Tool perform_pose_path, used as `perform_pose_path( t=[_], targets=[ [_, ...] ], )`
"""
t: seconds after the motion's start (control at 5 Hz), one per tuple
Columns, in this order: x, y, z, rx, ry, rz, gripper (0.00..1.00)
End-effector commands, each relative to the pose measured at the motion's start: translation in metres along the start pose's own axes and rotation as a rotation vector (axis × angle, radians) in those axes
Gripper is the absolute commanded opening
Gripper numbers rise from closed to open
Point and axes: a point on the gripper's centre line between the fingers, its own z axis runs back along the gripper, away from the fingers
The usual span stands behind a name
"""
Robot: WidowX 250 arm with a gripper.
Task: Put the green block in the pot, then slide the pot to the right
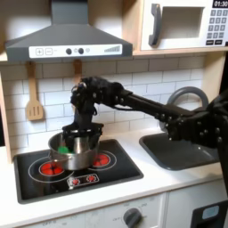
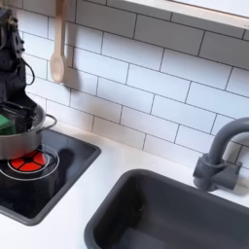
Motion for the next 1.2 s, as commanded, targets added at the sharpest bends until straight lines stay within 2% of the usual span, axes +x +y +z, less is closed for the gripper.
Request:
perform_pose_path(
  t=[0.0,0.2,1.0],
  targets=[
    [-0.012,-0.015,0.003,-0.027,0.012,-0.035,1.00],
    [-0.014,-0.016,0.006,-0.033,0.009,-0.038,1.00],
    [-0.029,-0.059,0.015,-0.074,0.017,-0.119,1.00]
  ],
)
